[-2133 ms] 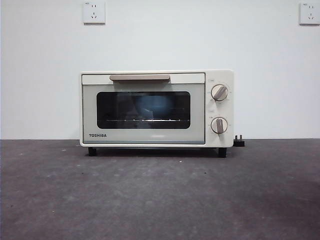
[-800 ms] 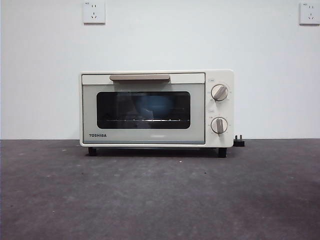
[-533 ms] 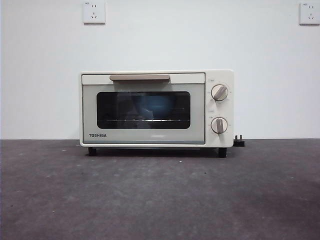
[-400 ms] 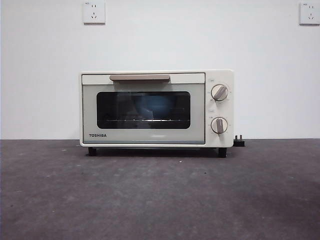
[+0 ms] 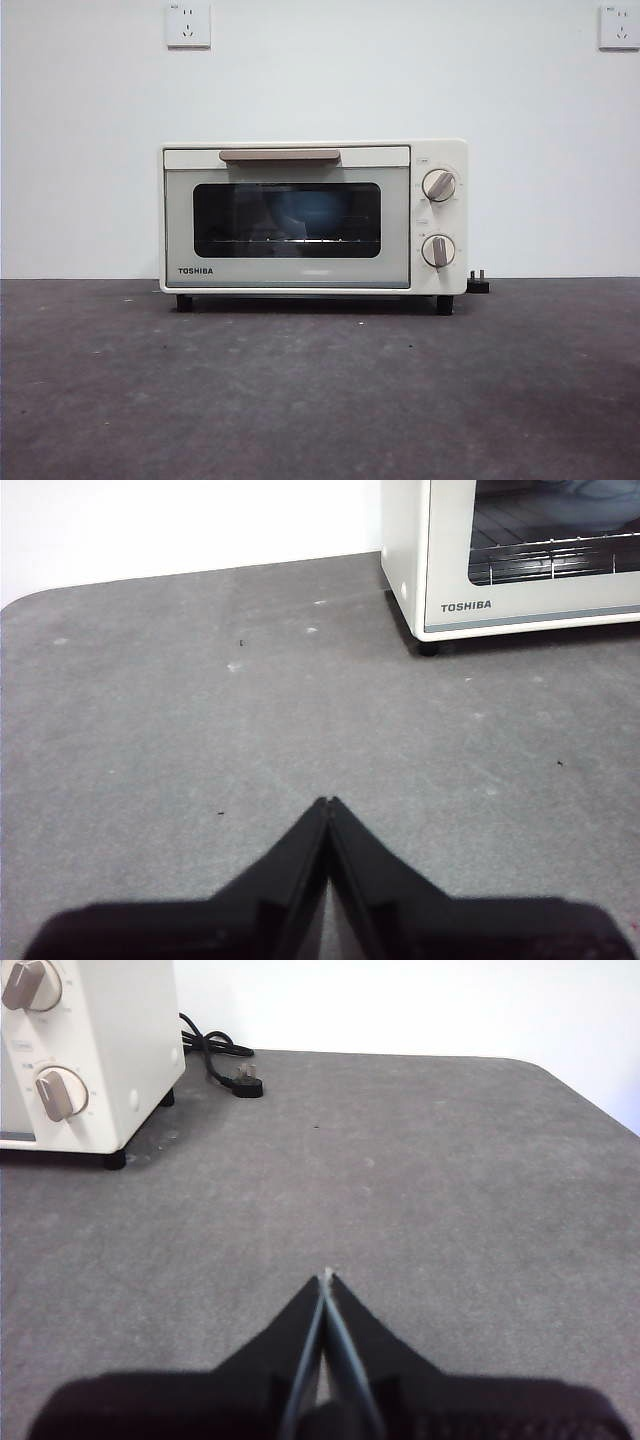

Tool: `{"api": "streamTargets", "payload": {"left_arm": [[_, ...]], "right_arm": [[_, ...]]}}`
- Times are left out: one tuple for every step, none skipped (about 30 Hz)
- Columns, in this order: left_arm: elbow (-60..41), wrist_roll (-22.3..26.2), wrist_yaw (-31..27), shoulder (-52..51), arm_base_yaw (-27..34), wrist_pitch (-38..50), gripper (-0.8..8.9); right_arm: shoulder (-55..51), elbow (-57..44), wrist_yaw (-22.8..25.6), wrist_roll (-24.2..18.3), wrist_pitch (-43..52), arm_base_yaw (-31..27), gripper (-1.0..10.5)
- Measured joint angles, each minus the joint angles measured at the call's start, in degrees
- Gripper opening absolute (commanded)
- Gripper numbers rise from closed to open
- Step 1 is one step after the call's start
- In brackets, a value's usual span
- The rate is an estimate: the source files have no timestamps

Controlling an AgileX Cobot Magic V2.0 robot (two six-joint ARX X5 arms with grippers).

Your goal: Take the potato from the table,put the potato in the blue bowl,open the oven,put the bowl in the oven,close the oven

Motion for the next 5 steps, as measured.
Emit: {"api": "streamTargets", "payload": {"left_arm": [[0.0, 0.0, 0.0, 0.0, 0.0, 0.0, -0.04], [0.0, 0.0, 0.0, 0.0, 0.0, 0.0, -0.04], [0.0, 0.0, 0.0, 0.0, 0.0, 0.0, -0.04], [0.0, 0.0, 0.0, 0.0, 0.0, 0.0, -0.04], [0.0, 0.0, 0.0, 0.0, 0.0, 0.0, -0.04]], "right_arm": [[0.0, 0.0, 0.0, 0.0, 0.0, 0.0, 0.0], [0.0, 0.0, 0.0, 0.0, 0.0, 0.0, 0.0], [0.0, 0.0, 0.0, 0.0, 0.0, 0.0, 0.0], [0.0, 0.0, 0.0, 0.0, 0.0, 0.0, 0.0], [0.0, 0.0, 0.0, 0.0, 0.0, 0.0, 0.0]]}}
